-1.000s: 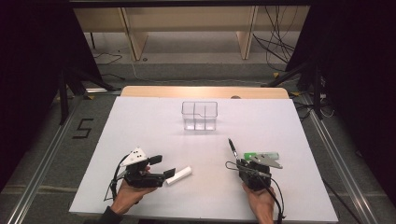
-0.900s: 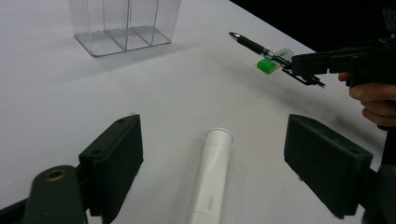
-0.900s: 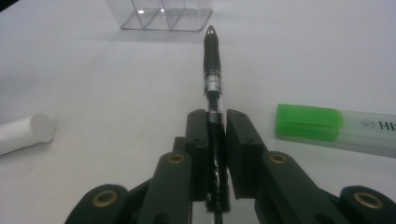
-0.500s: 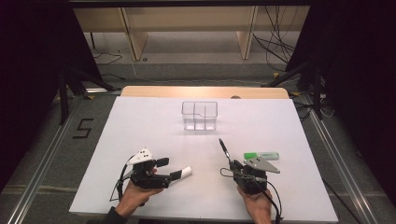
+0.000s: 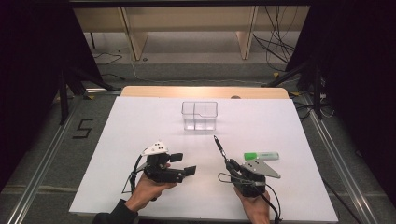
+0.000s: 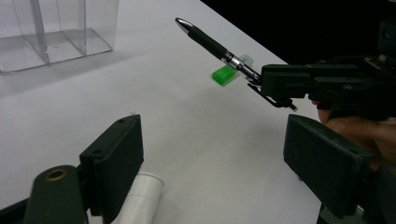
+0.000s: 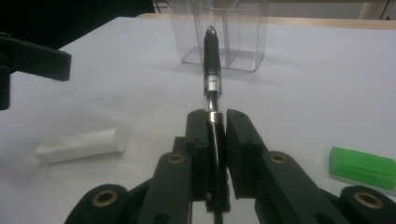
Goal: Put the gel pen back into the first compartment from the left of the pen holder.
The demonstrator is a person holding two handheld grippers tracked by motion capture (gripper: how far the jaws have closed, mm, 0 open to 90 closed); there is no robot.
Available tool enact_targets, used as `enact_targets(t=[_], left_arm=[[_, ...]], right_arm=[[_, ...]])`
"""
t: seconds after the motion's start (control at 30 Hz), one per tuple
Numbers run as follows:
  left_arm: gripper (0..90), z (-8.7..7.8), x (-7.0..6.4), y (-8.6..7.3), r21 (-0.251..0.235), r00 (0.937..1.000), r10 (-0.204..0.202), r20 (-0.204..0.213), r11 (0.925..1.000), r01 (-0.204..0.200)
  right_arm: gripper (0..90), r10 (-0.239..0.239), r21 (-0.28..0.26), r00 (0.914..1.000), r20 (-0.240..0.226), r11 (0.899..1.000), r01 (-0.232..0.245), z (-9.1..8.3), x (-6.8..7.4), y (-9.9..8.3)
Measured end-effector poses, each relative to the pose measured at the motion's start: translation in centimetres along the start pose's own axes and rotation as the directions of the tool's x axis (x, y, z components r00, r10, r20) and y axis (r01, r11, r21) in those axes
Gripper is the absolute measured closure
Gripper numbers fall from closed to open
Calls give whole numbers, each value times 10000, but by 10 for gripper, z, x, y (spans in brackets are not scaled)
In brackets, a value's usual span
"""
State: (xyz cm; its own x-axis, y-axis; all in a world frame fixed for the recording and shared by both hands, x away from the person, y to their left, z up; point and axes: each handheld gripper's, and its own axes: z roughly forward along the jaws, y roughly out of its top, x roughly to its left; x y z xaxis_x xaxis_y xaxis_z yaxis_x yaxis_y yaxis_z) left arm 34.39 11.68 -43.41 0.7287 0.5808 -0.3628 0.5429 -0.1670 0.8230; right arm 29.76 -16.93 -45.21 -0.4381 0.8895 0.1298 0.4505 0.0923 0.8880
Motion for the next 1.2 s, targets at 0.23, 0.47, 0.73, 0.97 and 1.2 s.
enact_targets(t=[0.23, 0.47, 0.73, 0.97, 1.2], left_arm=[[196, 3, -3, 11, -62, 9989, 379, -284, 9993, -381], [196, -5, -1, 25, -225, 9973, 616, -411, 9978, -626], [197, -13, 1, 38, -64, 9929, 1122, -398, 9936, -1126], [198, -14, 3, 46, 1052, 9820, 1886, 126, 9764, -1888], [207, -8, 5, 47, 2225, 9707, 2319, 628, 9449, -2402]], right_arm=[[803, -64, 28, 9999, -114, 10000, 64, -1, 2, 2], [804, -1033, 207, 9940, -349, 9944, 1041, -4, 8, 4], [804, -2476, 341, 9662, -722, 9675, 2505, -7, 22, 6], [804, -3860, 633, 9125, -1358, 9157, 3968, -9, 34, 4], [805, -4828, 829, 8524, -2011, 8586, 5059, -9, 45, -4]])
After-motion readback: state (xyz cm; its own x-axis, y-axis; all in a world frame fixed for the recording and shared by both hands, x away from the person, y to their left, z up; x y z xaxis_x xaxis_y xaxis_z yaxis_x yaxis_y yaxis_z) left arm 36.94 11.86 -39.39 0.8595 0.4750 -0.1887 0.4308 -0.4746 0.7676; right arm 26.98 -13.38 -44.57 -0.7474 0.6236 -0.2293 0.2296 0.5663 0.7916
